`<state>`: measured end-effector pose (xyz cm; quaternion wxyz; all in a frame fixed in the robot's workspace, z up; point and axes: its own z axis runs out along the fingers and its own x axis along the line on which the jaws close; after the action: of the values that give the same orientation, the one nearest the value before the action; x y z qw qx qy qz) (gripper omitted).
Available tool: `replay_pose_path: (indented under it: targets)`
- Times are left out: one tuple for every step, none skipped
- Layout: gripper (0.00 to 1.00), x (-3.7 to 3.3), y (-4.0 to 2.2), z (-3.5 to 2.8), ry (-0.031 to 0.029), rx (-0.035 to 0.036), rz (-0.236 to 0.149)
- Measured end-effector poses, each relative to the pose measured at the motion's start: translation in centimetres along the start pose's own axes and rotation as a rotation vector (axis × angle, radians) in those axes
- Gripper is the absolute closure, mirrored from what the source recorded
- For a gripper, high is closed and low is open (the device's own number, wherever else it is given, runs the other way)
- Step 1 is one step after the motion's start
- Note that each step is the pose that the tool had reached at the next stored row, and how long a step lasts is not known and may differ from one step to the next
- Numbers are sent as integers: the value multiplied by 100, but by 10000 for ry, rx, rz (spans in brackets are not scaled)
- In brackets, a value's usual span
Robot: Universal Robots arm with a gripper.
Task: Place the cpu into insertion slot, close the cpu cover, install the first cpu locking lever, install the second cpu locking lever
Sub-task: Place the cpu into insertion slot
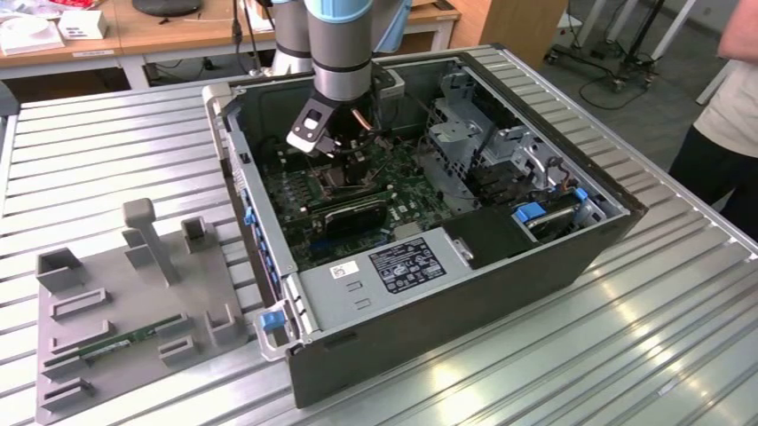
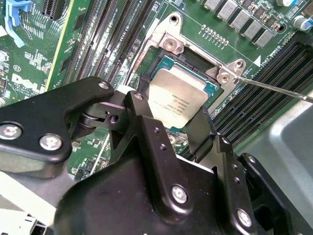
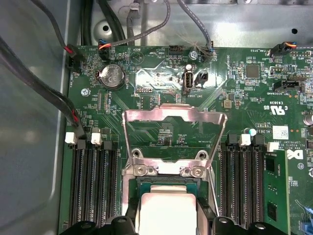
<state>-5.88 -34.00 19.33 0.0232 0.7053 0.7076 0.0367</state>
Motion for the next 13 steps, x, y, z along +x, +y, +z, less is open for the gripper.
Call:
replay_pose_path:
  targets:
    - [46,0,0,0,0,0,0]
    - [46,0,0,0,0,0,0]
    - [46,0,1,0,-1,1,0]
    - [46,0,1,1,-1,1,0]
    - [46,0,1,4,1,-1,0]
    - [46,0,1,8,2,-1,0]
    - [46,0,1,11,0,1,0]
    - [46,0,1,11,-1,1,-1]
    - [46,0,1,11,-2,1,0]
    - [46,0,1,11,-2,2,0]
    - [46,0,1,11,-2,1,0]
    - [46,0,1,12,-1,1,0]
    - [46,0,0,13,0,1,0]
